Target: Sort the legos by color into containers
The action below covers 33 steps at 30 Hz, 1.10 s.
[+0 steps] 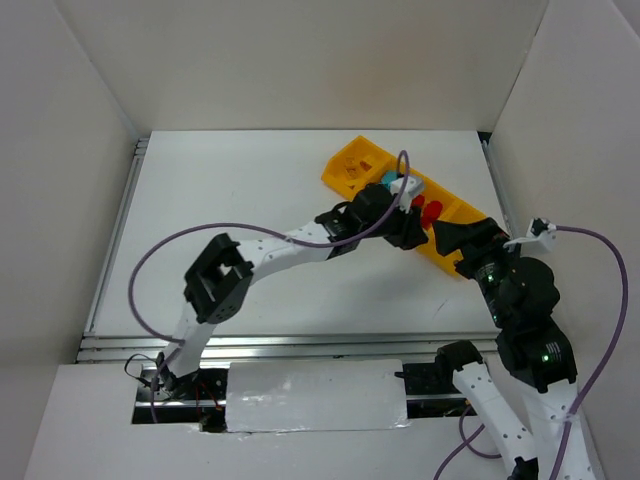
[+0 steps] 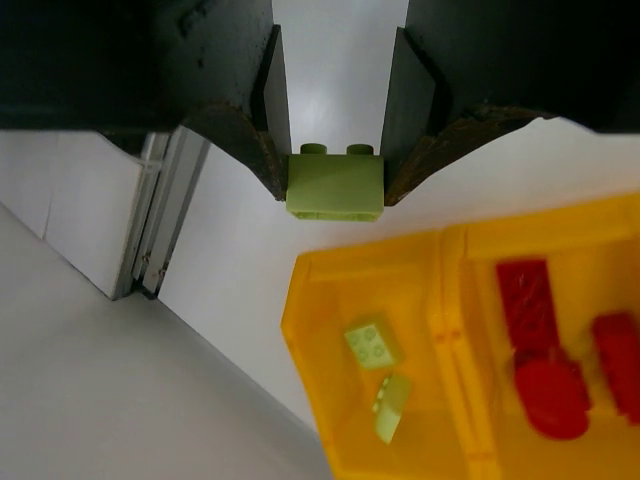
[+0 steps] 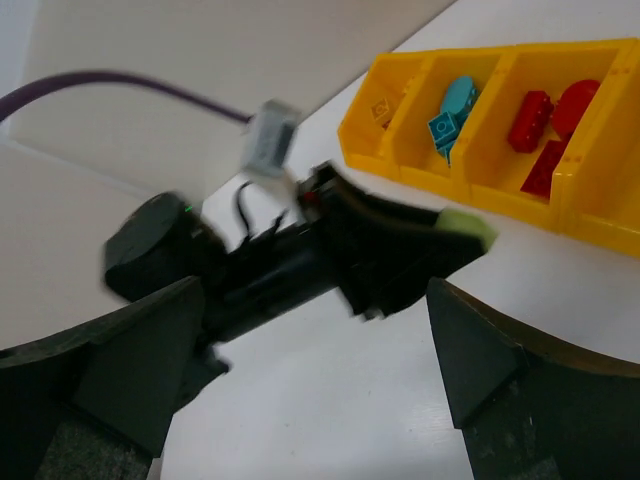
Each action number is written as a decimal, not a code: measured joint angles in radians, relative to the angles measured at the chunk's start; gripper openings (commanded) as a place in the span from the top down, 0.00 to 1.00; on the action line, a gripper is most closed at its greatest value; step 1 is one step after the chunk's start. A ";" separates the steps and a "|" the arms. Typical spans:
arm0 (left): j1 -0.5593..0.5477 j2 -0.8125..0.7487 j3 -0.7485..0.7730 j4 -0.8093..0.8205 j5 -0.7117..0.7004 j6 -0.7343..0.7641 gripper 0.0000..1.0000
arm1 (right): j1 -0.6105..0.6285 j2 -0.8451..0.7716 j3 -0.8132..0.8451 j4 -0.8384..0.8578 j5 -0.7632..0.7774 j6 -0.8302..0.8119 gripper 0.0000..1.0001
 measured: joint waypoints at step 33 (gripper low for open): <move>-0.050 0.658 0.717 0.133 -0.034 0.072 0.06 | 0.000 -0.229 0.142 -0.254 -0.042 -0.078 0.00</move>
